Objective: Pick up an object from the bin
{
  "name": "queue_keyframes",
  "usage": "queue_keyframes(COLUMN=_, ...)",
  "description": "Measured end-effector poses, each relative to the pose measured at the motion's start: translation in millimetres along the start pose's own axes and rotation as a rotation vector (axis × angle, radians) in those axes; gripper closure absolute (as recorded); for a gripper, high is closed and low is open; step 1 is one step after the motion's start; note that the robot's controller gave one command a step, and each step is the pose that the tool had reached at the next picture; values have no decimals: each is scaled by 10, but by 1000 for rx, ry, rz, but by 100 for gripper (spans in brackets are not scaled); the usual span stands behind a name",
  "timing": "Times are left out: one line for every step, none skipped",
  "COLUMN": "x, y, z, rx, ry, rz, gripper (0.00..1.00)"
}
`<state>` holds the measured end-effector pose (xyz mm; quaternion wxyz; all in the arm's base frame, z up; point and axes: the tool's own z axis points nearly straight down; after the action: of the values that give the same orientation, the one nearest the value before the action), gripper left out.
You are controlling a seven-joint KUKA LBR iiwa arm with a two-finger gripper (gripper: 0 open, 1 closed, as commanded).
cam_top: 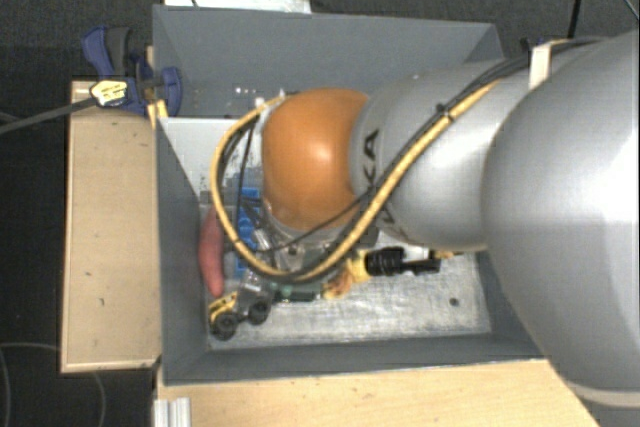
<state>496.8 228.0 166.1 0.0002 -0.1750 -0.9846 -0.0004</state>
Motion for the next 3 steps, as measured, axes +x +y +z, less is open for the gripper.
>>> queue_keyframes(x=-59, y=-23, z=309, rx=-1, ry=-3, rz=-234, gripper=0)
queue_keyframes(x=33, y=42, z=888, rx=-6, ry=-10, rz=15, gripper=100)
queue_keyframes(x=34, y=42, z=888, rx=-6, ry=-10, rz=20, gripper=100)
